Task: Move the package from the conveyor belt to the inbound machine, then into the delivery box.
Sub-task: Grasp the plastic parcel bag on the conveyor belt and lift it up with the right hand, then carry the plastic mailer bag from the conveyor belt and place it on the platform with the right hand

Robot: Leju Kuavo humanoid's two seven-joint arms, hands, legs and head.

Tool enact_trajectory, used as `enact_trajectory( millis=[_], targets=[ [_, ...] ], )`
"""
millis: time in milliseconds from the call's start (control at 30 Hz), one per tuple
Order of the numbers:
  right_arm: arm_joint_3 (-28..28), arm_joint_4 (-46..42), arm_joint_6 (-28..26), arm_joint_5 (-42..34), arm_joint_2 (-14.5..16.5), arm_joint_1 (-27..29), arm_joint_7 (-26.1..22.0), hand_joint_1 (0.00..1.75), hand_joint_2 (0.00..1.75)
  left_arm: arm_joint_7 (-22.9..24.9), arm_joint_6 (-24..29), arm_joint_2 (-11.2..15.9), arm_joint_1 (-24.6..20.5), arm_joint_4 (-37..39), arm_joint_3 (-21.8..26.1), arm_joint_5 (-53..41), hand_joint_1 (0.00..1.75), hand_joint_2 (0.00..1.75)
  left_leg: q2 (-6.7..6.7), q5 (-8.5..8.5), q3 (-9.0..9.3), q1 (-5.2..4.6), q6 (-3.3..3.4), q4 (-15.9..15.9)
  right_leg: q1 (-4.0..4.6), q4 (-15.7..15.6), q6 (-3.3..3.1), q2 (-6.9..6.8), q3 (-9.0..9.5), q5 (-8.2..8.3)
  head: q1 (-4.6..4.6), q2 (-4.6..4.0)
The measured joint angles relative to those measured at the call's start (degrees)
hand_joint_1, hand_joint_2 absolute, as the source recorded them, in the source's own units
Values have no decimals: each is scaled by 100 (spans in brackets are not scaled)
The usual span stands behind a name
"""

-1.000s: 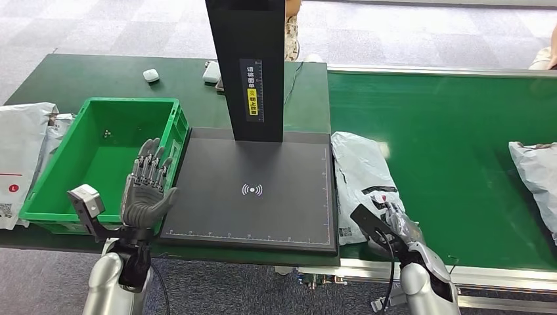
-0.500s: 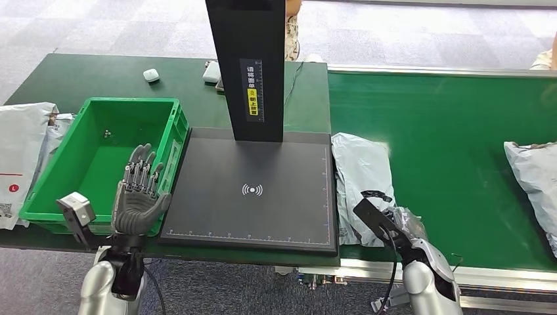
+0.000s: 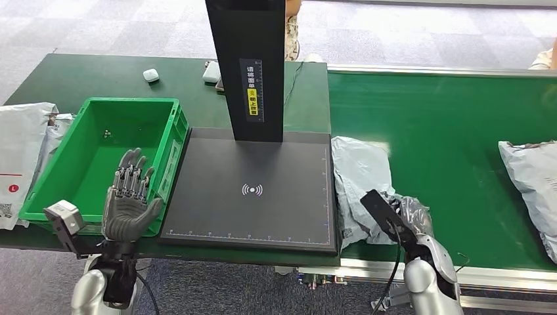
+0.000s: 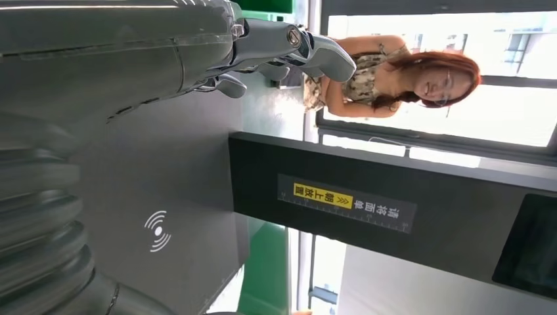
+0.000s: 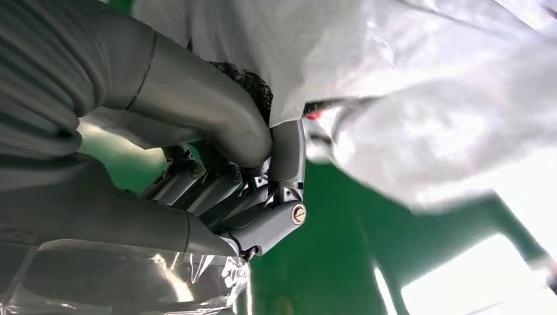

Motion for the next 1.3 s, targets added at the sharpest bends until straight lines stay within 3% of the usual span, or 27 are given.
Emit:
enact_trajectory(
  millis=[267,500,733,1067,1300],
  targets=[
    [-458,-1344,-1390,-1935,404,68,-1800,175,175,-115,-31,-83,250,-276,71,-101,0,175,-2,-1,0,0,0,0,1,0,0,-2,-2,-2,0,0],
    [-452,-1981,-1609,-2486,627,199,-2602,175,175,-286,-75,-170,261,-269,46,-226,0,175,0,-1,1,0,0,-1,0,0,0,0,0,-2,1,0],
    [320,-1637,-900,-2204,648,-320,-2337,175,175,-389,-111,-192,-45,-52,-97,-260,0,175,3,7,5,1,0,-1,2,0,-3,5,2,7,0,0],
    [1451,-53,-775,-1934,713,-1230,-1972,175,175,-548,-126,-192,-498,529,-382,-191,0,175,1,12,1,1,0,-1,2,1,-2,2,-1,9,1,0],
    [1742,460,-812,-1931,759,-1531,-1954,175,175,-562,-114,-190,-617,737,-484,-182,0,175,0,10,0,1,1,-1,1,1,-1,0,-1,9,1,0]
  ],
)
